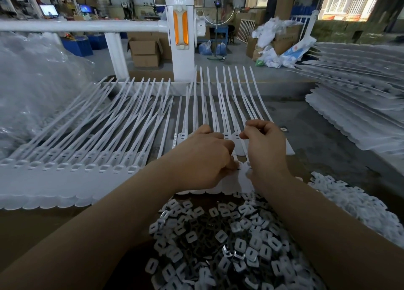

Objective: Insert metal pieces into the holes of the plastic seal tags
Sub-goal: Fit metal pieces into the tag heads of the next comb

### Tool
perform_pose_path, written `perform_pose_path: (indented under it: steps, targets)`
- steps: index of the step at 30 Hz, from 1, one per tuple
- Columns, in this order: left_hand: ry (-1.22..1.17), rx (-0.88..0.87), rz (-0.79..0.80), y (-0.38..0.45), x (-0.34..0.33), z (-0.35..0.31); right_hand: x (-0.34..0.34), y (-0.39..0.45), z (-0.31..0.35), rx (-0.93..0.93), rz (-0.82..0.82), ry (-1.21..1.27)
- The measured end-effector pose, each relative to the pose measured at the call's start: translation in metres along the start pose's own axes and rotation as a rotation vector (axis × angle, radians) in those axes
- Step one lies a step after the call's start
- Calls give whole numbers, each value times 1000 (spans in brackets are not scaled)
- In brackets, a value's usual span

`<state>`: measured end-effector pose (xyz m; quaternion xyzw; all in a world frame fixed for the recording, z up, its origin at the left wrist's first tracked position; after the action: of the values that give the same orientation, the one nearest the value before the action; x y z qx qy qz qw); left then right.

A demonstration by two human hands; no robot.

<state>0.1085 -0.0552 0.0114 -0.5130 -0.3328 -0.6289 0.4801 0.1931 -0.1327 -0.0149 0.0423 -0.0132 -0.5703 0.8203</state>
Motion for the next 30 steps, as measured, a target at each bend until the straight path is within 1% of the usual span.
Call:
perform_pose_path:
  steps: [4, 7, 8, 9, 11, 12, 14, 16, 18, 20, 25, 30]
  targets:
    - [118, -16, -31, 1, 2, -10, -3, -1, 0, 7, 15, -3]
    - [107, -27, -65, 2, 3, -11, -4, -2, 0, 4, 24, -2]
    - [39, -5, -46, 3, 1, -6, -3, -1, 0, 6, 25, -4]
    - [-86, 32, -6, 4, -3, 3, -3, -1, 0, 7, 25, -1]
    - [-415, 102, 110, 4, -14, 20, -2, 0, 0, 0, 24, 5]
    - [-542, 115, 150, 3, -19, 26, -2, 0, -1, -8, 24, 6]
    - [-718, 132, 195, -3, -22, 40, 0, 1, -2, -28, 25, 19]
    - [-831, 183, 300, -15, -28, 52, 1, 1, -3, -39, 26, 34]
    - [-795, 230, 452, -24, -37, 56, 1, 1, -2, -45, 26, 31]
    - [-698, 250, 536, -27, -42, 52, 1, 0, -2, -49, 25, 28]
    - [-649, 194, 550, -21, -37, 38, 0, -2, -2, -61, 29, 16]
    - [-686, 209, 551, -23, -36, 39, -1, -3, -1, -59, 32, 11]
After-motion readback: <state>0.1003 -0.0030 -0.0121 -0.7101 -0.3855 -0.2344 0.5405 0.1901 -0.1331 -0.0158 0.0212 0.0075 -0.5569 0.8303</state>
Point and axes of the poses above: each hand's wrist, its own y-axis towards the middle knuckle, its own x-axis out of the back of the hand, z = x × y, the point moved 8 cm from there along y, towards the middle knuckle, and after that the axes turned 15 degrees about z, right-handed, at the moved point
